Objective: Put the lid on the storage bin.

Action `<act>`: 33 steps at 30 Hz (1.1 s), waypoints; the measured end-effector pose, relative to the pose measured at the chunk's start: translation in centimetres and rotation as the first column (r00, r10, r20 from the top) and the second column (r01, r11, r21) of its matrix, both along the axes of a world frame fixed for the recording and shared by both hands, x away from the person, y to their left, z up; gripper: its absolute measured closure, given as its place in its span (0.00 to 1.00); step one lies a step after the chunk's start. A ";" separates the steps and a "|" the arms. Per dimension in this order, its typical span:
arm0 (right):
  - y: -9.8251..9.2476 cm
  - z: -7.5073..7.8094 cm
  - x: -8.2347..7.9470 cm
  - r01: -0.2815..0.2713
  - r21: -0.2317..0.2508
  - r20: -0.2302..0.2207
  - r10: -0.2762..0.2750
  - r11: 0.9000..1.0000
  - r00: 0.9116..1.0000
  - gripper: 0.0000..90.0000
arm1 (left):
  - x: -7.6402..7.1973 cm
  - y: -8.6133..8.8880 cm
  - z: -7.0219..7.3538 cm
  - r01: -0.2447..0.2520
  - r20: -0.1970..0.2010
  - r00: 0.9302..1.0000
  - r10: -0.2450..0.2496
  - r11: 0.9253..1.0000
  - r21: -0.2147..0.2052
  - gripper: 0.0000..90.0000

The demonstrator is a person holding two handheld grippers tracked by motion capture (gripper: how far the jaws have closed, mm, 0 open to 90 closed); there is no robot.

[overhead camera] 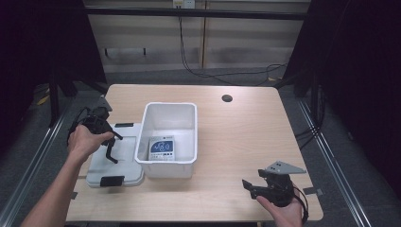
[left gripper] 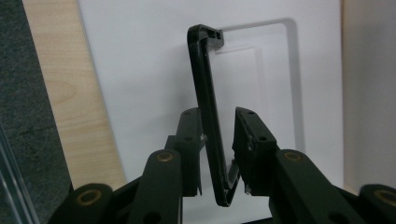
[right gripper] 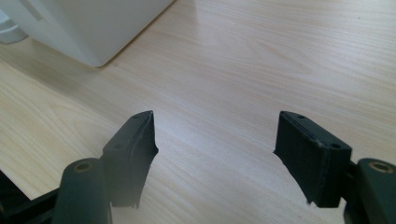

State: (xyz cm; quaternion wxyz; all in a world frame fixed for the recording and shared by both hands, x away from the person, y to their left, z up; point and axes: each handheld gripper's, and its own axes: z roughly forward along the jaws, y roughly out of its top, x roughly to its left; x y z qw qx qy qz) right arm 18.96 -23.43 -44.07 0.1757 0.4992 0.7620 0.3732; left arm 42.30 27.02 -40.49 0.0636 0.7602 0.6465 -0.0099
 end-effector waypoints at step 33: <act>0.1 0.0 0.0 -0.002 0.008 -0.009 0.002 1.000 1.000 0.31 | 0.6 -0.8 -0.7 -0.008 -0.050 0.999 0.009 1.000 0.006 0.92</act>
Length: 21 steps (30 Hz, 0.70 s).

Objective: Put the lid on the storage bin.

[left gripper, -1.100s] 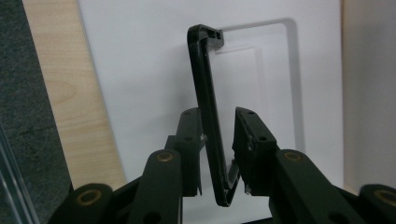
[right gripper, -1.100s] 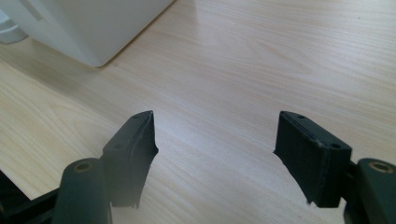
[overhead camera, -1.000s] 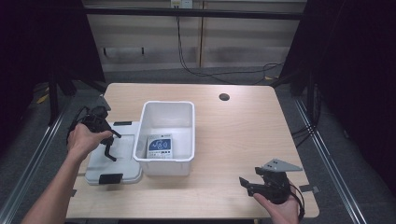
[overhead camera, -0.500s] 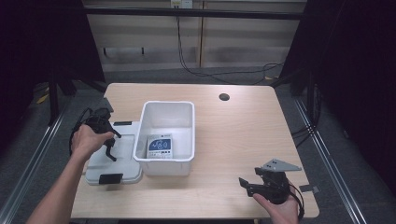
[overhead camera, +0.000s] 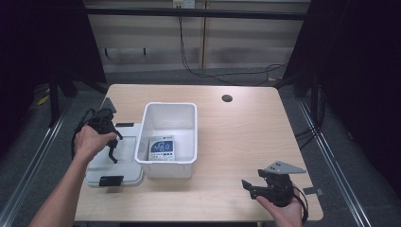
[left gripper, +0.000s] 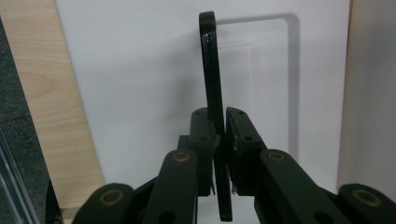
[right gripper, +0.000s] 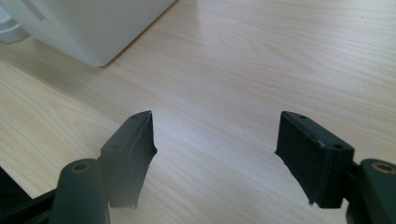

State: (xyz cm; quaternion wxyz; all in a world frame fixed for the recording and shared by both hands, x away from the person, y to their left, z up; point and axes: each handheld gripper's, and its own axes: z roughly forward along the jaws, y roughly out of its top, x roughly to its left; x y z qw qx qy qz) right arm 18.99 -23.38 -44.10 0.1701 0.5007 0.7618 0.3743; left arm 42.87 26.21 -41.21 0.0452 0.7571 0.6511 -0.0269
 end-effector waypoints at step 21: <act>-0.1 -0.1 -0.1 0.006 -0.009 -0.004 -0.006 1.000 1.000 0.30 | 0.0 0.7 1.5 -0.014 0.010 1.000 0.014 1.000 0.000 0.94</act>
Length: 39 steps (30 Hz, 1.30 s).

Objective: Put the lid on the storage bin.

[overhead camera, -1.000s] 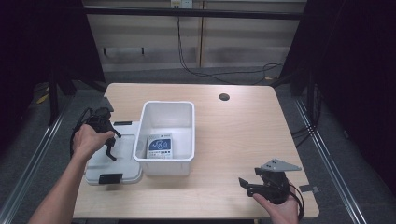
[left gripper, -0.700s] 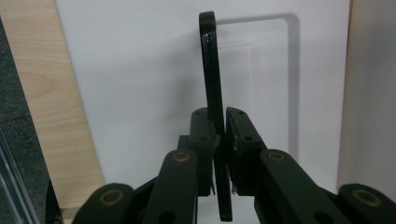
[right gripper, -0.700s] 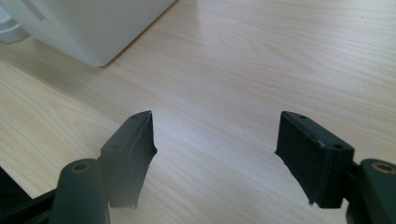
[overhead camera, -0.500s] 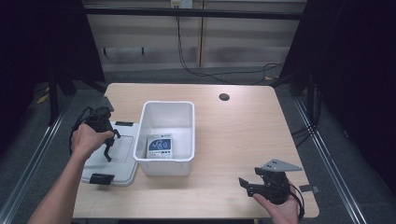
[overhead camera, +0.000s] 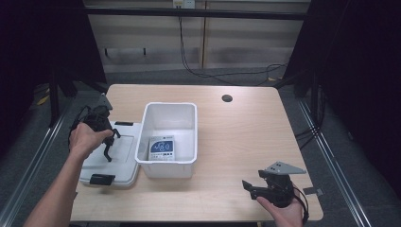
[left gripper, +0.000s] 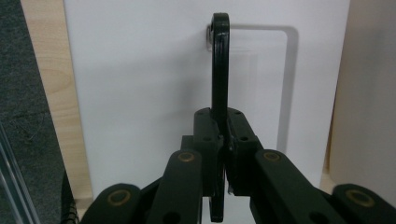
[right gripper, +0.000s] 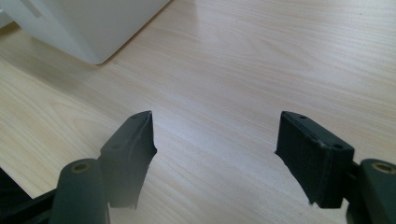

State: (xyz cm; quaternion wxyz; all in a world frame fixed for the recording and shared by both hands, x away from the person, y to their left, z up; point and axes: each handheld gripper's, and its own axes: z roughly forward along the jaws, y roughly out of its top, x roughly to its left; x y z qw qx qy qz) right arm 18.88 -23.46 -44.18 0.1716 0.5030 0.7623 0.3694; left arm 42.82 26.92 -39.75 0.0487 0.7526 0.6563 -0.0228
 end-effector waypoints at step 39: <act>0.0 -0.1 0.2 0.008 -0.001 -0.014 -0.008 1.000 1.000 0.30 | -0.3 1.3 4.6 0.003 0.026 1.000 -0.002 0.999 -0.032 0.94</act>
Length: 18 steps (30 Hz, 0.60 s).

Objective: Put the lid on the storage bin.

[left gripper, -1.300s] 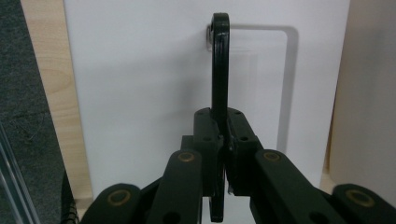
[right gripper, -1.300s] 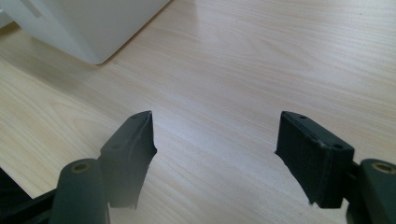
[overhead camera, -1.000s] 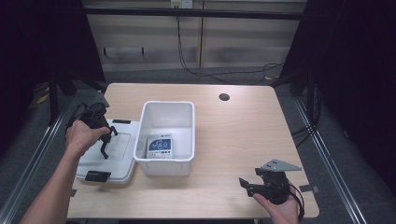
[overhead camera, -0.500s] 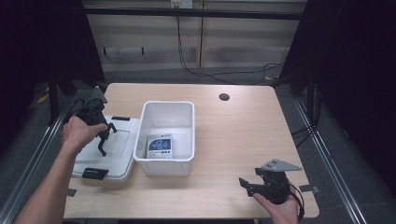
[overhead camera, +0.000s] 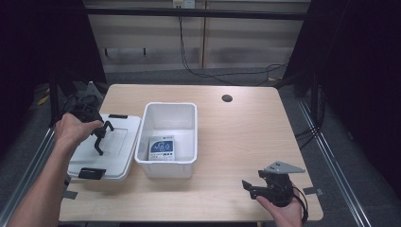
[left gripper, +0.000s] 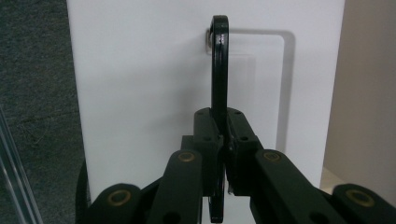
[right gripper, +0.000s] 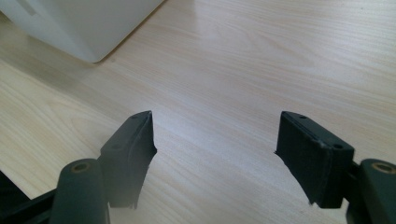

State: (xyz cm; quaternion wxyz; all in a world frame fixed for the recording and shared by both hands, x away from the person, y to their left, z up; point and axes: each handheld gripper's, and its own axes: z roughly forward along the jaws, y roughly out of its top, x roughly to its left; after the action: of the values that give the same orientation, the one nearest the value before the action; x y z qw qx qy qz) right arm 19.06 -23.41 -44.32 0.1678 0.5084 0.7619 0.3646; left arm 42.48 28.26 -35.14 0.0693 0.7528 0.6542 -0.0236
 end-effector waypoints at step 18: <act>0.0 0.0 0.0 -0.002 0.002 -0.002 0.002 1.000 1.000 0.30 | -0.1 0.5 2.3 0.020 -0.006 1.000 -0.020 1.000 -0.022 0.94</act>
State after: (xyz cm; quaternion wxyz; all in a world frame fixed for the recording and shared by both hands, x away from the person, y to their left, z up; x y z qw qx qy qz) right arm 19.07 -23.42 -44.32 0.1662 0.5081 0.7622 0.3651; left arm 42.39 28.74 -32.81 0.0752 0.7584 0.6465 -0.0338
